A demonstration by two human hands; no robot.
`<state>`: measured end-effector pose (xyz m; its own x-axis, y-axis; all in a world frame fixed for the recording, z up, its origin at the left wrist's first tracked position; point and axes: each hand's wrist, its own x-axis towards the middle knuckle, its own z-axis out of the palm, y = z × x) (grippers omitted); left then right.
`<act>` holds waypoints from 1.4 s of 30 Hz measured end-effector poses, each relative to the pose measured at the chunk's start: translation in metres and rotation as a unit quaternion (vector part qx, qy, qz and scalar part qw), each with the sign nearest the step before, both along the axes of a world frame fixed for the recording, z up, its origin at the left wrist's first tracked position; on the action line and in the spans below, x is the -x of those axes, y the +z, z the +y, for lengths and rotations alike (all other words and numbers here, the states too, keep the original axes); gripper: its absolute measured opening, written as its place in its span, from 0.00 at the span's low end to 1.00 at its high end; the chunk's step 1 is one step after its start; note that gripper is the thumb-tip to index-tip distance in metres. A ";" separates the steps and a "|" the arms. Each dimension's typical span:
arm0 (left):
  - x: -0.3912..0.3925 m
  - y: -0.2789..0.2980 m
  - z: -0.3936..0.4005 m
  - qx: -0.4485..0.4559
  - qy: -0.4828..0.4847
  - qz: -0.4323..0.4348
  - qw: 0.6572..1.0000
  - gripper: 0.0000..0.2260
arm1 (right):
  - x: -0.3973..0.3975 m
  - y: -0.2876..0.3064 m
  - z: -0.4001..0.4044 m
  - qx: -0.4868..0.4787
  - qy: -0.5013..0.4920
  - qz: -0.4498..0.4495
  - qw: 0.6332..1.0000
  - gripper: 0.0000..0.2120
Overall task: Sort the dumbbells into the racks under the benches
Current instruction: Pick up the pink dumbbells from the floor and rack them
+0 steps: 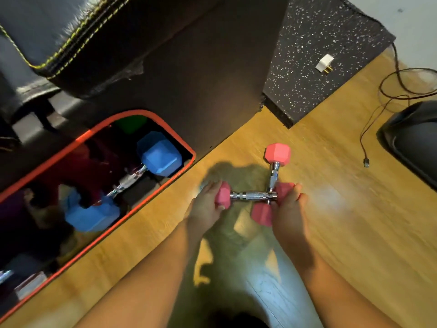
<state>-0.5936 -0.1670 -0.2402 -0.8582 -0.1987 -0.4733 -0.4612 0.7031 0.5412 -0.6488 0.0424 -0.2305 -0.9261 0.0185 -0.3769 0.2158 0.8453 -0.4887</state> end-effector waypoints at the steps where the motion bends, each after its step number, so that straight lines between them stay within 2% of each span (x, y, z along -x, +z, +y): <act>1: -0.001 0.000 0.006 -0.022 0.033 0.002 0.999 0.37 | 0.000 -0.003 0.004 0.030 -0.011 -0.008 0.999 0.35; 4: 0.000 0.001 0.025 -0.073 0.126 -0.032 0.989 0.37 | 0.004 -0.012 0.011 0.064 -0.046 -0.007 0.997 0.31; 6: -0.001 -0.001 0.031 -0.057 0.149 -0.038 0.986 0.32 | 0.004 -0.016 0.013 0.051 -0.032 0.008 0.998 0.25; 9: -0.004 0.002 0.034 -0.066 0.169 -0.016 0.983 0.28 | 0.009 -0.016 0.018 0.055 0.004 0.030 0.998 0.23; 13: -0.040 0.016 0.044 -0.075 0.192 0.023 0.978 0.27 | -0.003 0.002 0.025 0.094 0.083 0.110 0.986 0.25; 17: -0.082 0.022 0.045 -0.064 0.225 0.082 0.969 0.29 | -0.024 0.014 0.014 0.107 0.058 0.089 0.989 0.27; 21: -0.112 0.037 0.030 -0.062 0.277 0.108 0.953 0.31 | -0.039 0.051 -0.024 0.244 0.051 0.089 0.964 0.25; 27: -0.172 0.082 -0.007 -0.123 0.388 0.179 0.896 0.29 | -0.084 0.072 -0.063 0.303 0.105 0.077 0.944 0.29; 32: -0.193 0.121 -0.049 -0.030 0.448 0.232 0.863 0.27 | -0.102 0.090 -0.115 0.316 0.173 0.064 0.931 0.30; 35: -0.195 0.140 -0.080 -0.025 0.446 0.254 0.858 0.27 | -0.101 0.097 -0.153 0.305 0.185 0.055 0.932 0.30; 38: -0.187 0.143 -0.109 0.028 0.454 0.249 0.855 0.25 | -0.088 0.103 -0.192 0.292 0.186 0.066 0.936 0.31; 42: -0.169 0.137 -0.144 0.015 0.482 0.212 0.850 0.19 | -0.062 0.107 -0.232 0.286 0.228 0.125 0.922 0.24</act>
